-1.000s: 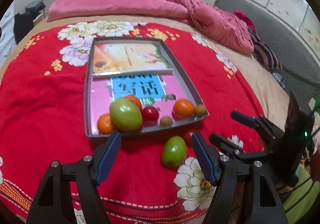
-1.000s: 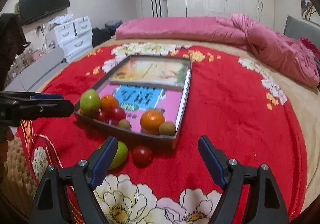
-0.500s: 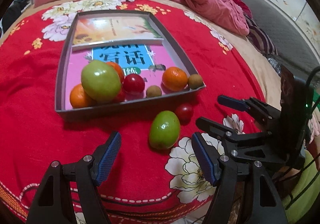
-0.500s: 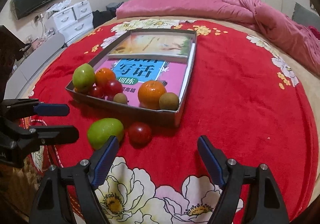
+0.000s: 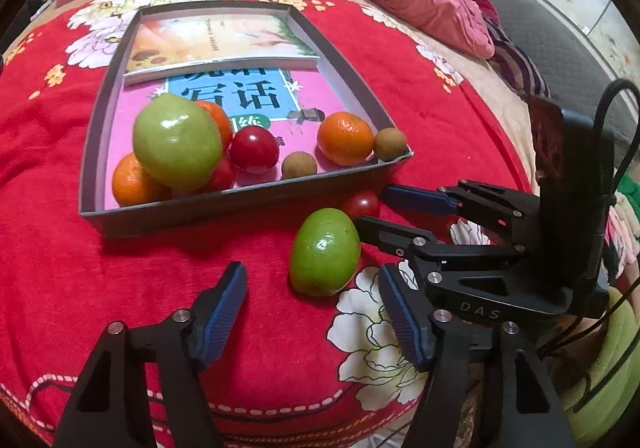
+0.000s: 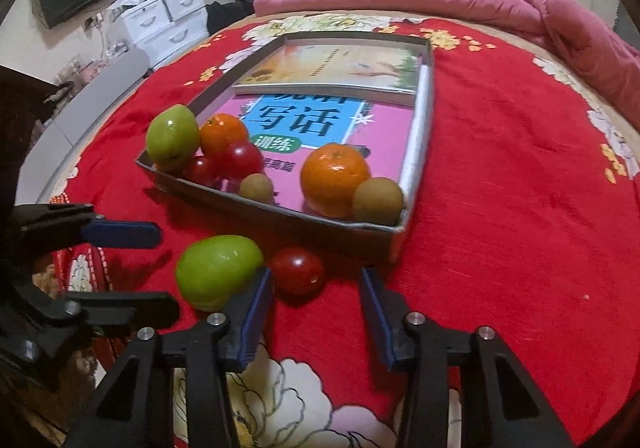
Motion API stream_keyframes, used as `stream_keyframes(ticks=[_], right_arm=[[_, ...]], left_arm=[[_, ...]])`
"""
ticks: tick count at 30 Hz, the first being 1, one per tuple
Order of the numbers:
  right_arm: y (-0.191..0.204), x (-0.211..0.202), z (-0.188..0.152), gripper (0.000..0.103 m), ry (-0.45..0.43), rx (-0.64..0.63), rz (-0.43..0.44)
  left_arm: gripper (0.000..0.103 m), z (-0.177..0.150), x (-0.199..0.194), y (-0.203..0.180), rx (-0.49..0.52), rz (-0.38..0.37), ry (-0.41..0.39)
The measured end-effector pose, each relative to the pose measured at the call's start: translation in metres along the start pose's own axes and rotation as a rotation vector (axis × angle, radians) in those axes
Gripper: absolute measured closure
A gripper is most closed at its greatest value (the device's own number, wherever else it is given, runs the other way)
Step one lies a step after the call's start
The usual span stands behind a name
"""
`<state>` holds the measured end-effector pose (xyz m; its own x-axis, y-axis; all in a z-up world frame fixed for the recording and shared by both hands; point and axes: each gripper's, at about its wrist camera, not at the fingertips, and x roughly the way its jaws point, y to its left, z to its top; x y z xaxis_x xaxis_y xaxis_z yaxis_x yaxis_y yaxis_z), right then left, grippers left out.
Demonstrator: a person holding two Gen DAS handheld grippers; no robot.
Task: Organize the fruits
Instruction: 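Move the left gripper to the darker green apple while the right reaches a cherry tomato, then close the left gripper on the green apple while the right grasps the cherry tomato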
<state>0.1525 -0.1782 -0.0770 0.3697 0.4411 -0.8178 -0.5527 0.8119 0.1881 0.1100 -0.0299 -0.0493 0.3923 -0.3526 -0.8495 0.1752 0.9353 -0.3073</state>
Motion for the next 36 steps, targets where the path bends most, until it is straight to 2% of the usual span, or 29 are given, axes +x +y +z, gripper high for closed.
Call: stream_keyframes(ticks=[5, 7, 11, 15, 18, 22, 28, 36], right_arm=[[0.003, 0.007, 0.005, 0.065, 0.005, -0.026, 0.033], [0.002, 0.011, 0.006, 0.073, 0.018, -0.025, 0.048], [0.001, 0.012, 0.007, 0.074, 0.019, -0.021, 0.059], [0.0, 0.001, 0.004, 0.074, -0.004, -0.023, 0.045], [-0.003, -0.015, 0.0, 0.074, -0.039, -0.004, 0.045], [-0.009, -0.034, 0.0, 0.074, -0.099, 0.039, 0.074], [-0.006, -0.051, 0.007, 0.074, -0.194, 0.036, 0.092], [-0.003, -0.059, 0.01, 0.074, -0.253, 0.037, 0.064]], left_arm=[[0.042, 0.0, 0.009, -0.001, 0.009, -0.001, 0.019], [0.046, 0.002, 0.013, -0.001, 0.012, -0.003, 0.023], [0.053, 0.005, 0.021, -0.003, 0.013, -0.012, 0.037], [0.053, 0.009, 0.029, -0.009, 0.021, -0.009, 0.04], [0.059, 0.011, 0.035, -0.012, 0.026, 0.006, 0.046], [0.059, 0.012, 0.034, -0.01, 0.009, 0.004, 0.034], [0.059, 0.007, 0.004, -0.004, 0.001, 0.014, -0.016], [0.061, 0.019, -0.052, 0.021, -0.059, 0.056, -0.15]])
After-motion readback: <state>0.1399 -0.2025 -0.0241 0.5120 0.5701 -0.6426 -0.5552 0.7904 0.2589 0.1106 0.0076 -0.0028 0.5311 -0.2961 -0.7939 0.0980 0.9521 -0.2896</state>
